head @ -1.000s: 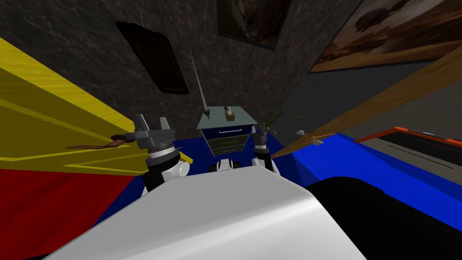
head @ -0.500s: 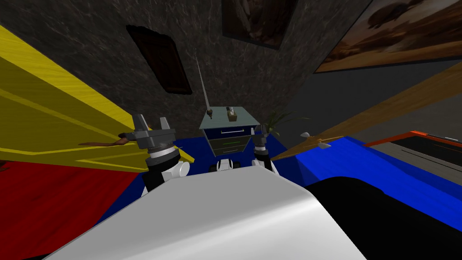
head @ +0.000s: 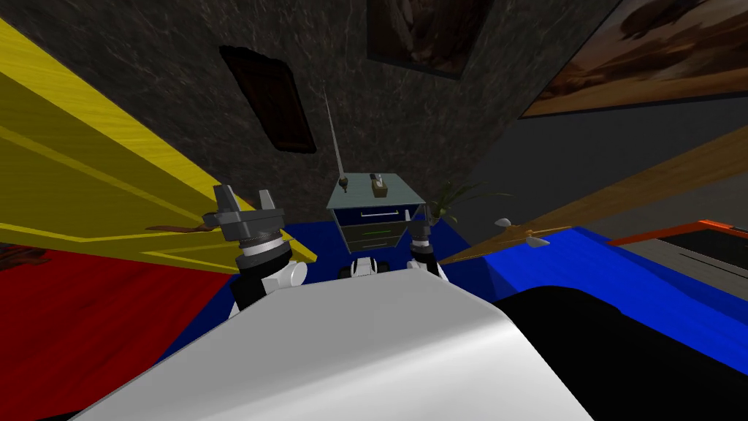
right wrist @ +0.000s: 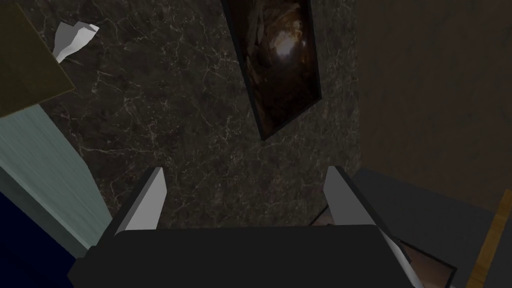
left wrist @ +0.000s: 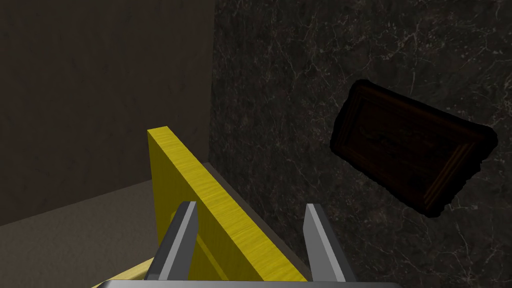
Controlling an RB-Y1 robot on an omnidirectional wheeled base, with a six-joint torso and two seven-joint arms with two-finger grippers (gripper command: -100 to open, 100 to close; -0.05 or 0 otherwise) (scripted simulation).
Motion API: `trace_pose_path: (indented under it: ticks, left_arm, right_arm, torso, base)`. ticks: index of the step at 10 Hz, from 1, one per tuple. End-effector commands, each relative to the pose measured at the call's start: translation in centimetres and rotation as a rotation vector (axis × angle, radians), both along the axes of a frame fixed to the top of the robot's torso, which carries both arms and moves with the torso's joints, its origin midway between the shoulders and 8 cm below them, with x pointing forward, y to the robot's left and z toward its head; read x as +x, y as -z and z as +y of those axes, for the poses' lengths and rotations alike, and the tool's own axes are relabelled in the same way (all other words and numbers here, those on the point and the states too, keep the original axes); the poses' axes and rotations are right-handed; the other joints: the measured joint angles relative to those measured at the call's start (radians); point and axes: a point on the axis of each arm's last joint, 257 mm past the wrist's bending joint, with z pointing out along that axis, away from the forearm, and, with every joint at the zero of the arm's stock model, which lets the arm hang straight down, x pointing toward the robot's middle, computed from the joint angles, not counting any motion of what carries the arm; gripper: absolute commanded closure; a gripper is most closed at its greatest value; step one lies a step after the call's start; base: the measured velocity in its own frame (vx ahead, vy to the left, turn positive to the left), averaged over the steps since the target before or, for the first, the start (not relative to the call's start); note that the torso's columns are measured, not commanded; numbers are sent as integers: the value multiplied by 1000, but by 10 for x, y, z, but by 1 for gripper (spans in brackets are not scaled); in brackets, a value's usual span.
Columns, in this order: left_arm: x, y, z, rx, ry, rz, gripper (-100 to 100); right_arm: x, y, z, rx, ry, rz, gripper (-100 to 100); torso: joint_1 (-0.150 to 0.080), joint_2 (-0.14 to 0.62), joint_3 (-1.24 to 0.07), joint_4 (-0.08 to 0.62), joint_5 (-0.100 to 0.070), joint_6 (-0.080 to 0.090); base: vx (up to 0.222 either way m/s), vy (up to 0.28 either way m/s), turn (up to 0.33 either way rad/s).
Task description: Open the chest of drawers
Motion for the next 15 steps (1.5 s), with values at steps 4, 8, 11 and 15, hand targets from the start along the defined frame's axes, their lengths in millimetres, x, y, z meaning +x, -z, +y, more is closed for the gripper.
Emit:
trace_pose_path:
  ticks: [4, 8, 11, 15]
  left_arm:
    - [0, 0, 0, 0, 0, 0, 0]
    - [0, 0, 0, 0, 0, 0, 0]
    - [0, 0, 0, 0, 0, 0, 0]
    - [0, 0, 0, 0, 0, 0, 0]
  right_arm:
    - [-5, 20, -6, 177, -108, 2, -100]
    - [-7, 31, -10, 283, -171, 2, -100]
    - [-10, 42, -13, 377, -223, 1, -100]
    - [-15, 65, -20, 527, -286, -2, -100]
  torso:
    - [0, 1, 1, 0, 0, 0]
    - [0, 0, 0, 0, 0, 0]
    - [0, 0, 0, 0, 0, 0]
    - [0, 1, 0, 0, 0, 0]
  base:
    - [17, 11, 66]
    - [17, 9, 46]
    - [16, 11, 71]
    - [18, 8, 85]
